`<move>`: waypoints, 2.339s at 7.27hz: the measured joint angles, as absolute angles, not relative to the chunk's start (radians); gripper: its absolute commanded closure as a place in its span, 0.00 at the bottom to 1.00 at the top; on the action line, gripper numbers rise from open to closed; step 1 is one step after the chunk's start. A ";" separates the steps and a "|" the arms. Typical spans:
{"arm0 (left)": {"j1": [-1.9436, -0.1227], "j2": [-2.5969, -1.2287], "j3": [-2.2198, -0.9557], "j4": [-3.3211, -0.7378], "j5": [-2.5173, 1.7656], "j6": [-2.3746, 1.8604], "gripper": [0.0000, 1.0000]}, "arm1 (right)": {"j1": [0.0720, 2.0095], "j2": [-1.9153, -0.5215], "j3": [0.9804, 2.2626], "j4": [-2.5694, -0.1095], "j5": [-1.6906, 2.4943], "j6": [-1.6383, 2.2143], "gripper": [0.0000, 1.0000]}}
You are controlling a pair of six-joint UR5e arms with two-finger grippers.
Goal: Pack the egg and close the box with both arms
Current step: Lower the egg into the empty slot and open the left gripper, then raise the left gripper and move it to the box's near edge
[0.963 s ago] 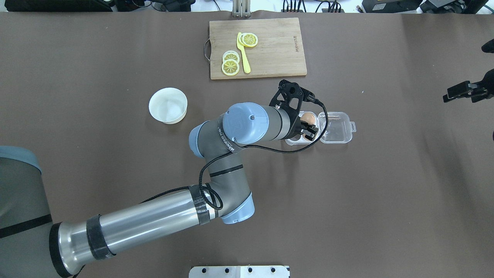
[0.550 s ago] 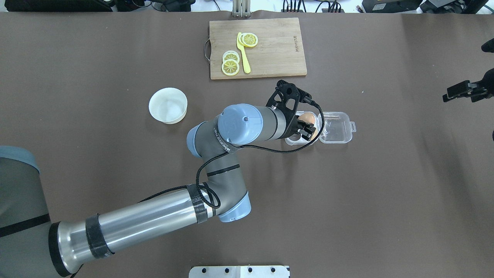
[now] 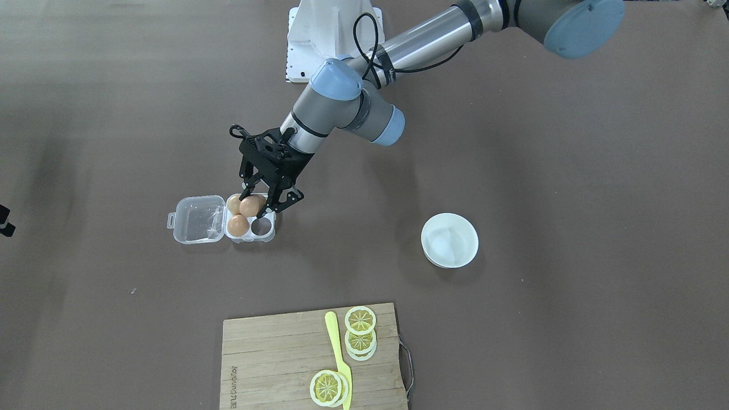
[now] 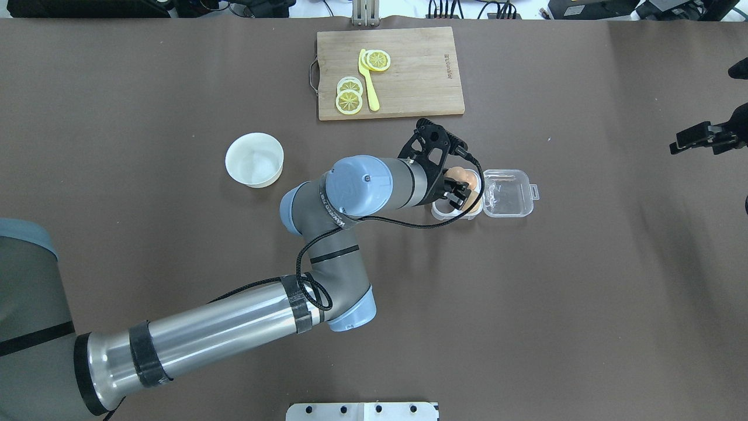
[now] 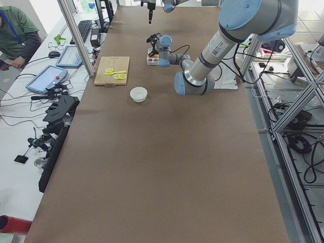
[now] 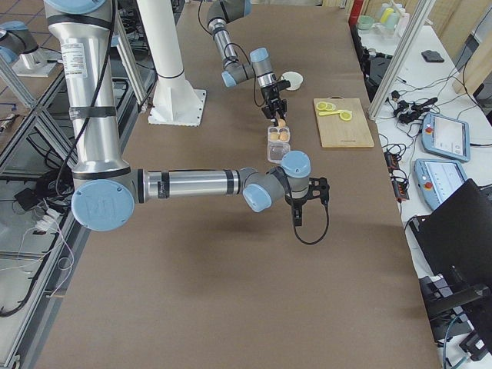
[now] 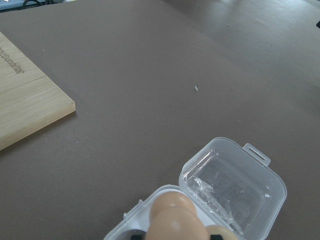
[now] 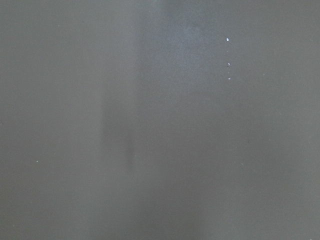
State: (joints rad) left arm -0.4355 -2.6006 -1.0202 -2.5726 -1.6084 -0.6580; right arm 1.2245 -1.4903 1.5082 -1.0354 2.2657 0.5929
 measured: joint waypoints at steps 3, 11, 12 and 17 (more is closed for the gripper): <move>-0.429 -2.601 -1.018 -2.574 -1.613 -0.657 0.98 | 1.224 -1.487 1.508 -1.035 2.266 0.595 0.01; -0.420 -2.603 -1.019 -2.574 -1.612 -0.657 0.02 | 1.226 -1.488 1.510 -1.035 2.266 0.597 0.01; -0.420 -2.603 -1.019 -2.574 -1.612 -0.657 0.02 | 1.226 -1.488 1.510 -1.035 2.266 0.597 0.01; -0.483 -2.577 -1.030 -2.551 -1.658 -0.700 1.00 | 1.225 -1.480 1.511 -1.035 2.266 0.599 0.01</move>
